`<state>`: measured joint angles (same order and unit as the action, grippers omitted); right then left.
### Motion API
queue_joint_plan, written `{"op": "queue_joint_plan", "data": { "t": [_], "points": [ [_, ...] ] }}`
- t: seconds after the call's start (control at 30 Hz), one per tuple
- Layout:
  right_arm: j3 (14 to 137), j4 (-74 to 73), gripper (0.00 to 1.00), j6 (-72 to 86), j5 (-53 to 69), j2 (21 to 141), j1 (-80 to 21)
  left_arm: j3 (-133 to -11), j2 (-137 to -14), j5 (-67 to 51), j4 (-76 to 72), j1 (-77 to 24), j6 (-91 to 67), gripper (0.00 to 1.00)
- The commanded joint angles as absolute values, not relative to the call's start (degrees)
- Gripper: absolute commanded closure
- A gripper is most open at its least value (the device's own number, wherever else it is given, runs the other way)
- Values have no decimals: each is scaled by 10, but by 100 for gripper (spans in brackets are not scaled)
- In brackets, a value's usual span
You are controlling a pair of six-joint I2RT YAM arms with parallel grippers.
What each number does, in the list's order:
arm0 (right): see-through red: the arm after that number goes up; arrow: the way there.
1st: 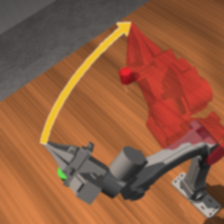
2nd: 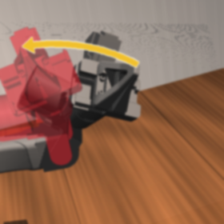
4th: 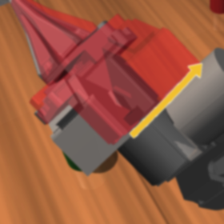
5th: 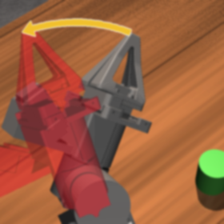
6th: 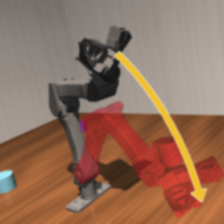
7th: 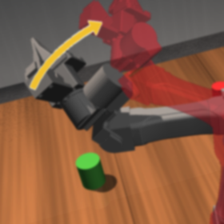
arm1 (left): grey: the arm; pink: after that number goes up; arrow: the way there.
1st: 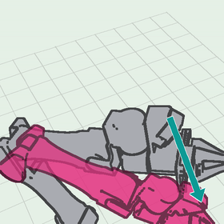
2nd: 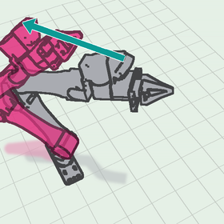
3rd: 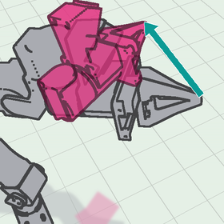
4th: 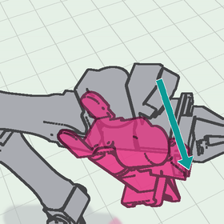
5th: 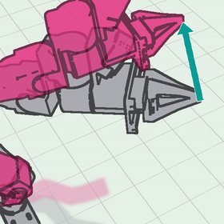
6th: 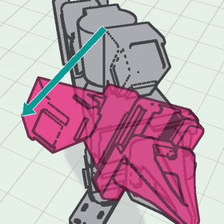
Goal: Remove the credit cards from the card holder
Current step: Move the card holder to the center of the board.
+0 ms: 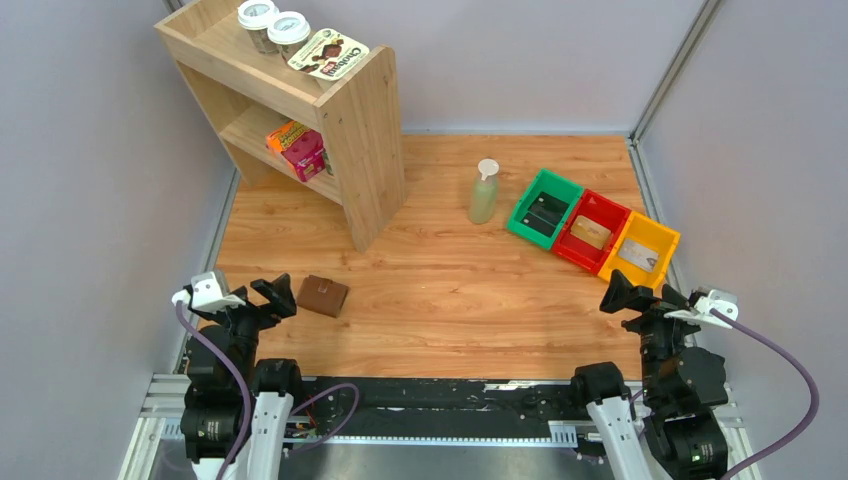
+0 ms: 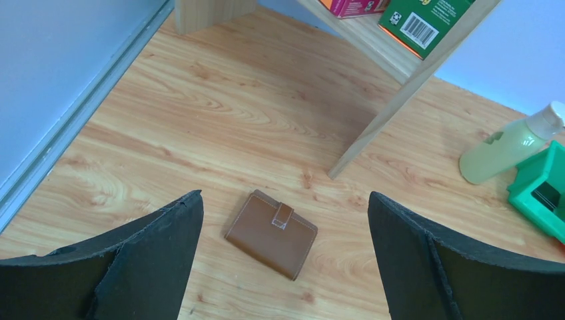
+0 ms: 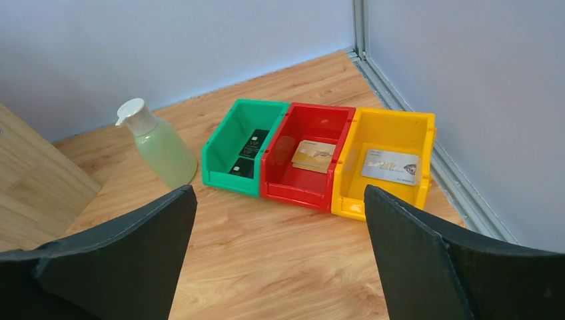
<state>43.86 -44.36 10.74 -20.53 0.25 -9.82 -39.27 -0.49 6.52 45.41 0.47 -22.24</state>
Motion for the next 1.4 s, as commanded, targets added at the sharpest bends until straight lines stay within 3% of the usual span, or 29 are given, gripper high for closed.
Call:
{"op": "queue_joint_plan", "data": {
  "t": [0.0,0.57,1.2,1.37],
  "points": [
    [452,-434,0,113,-212,-19,-100,-404,4,57,434,4,-248,0],
    [430,-424,0,149,-175,3,-106,-471,-411,96,574,4,-416,0],
    [423,-416,0,139,-138,-17,-133,-345,-690,26,251,18,-447,0],
    [426,-415,0,139,-123,-4,-133,-343,-736,47,237,-48,-413,4]
  ]
}}
